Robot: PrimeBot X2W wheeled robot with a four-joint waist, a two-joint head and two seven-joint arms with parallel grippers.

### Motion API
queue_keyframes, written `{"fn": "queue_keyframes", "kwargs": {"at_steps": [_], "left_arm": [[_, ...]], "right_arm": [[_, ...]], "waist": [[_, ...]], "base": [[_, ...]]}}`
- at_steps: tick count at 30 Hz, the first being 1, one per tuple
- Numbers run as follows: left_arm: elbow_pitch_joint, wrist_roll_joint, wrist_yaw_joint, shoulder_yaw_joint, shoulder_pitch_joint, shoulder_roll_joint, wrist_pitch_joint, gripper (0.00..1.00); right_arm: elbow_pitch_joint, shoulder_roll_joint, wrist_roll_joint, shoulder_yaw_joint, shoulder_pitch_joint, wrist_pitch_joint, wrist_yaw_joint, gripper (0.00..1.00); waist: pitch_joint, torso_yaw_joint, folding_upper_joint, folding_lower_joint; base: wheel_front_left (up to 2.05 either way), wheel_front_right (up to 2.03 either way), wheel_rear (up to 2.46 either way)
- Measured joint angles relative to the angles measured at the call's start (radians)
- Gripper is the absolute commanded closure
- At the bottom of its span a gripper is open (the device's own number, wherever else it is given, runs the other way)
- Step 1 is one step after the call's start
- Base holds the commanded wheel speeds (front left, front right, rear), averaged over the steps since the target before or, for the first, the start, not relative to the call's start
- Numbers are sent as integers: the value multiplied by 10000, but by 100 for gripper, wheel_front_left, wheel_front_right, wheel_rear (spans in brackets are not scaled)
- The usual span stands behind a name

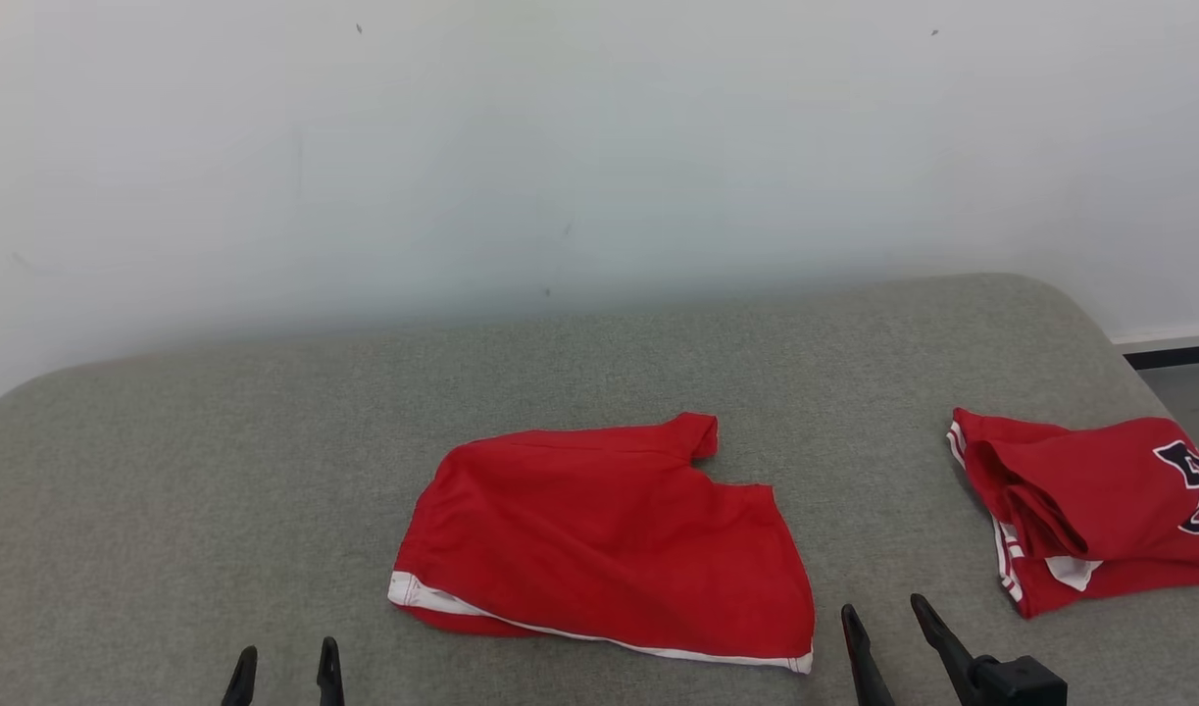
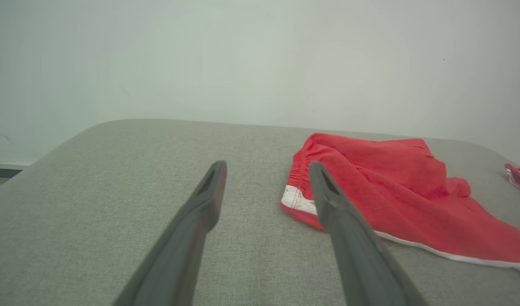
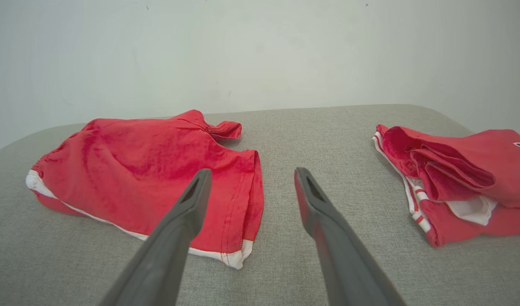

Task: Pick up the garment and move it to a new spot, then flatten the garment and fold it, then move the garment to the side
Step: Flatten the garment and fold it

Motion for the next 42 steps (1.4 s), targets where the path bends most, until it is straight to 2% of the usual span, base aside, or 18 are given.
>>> {"fn": "queue_keyframes", "kwargs": {"at_steps": [11, 26, 36, 42], "left_arm": [[280, 305, -428, 410, 7, -290, 0, 0], [986, 533, -777, 531, -497, -449, -6, 0], [3005, 932, -1120, 102, -2181, -370, -6, 0], [4305, 1145, -1129, -71, -3435, -311, -8, 0]], "right_arm": [[-29, 79, 2, 13, -35, 8, 0, 0], [-171, 125, 2, 111, -120, 138, 0, 0], [815, 132, -148, 330, -589, 988, 0, 0], [1753, 146, -201, 502, -1220, 1200, 0, 0]], "waist": [[52, 63, 0, 0], [440, 99, 0, 2], [1078, 48, 1, 2], [1584, 10, 1, 2]], "base": [[0, 0, 0], [0, 0, 0], [0, 0, 0], [0, 0, 0]]}}
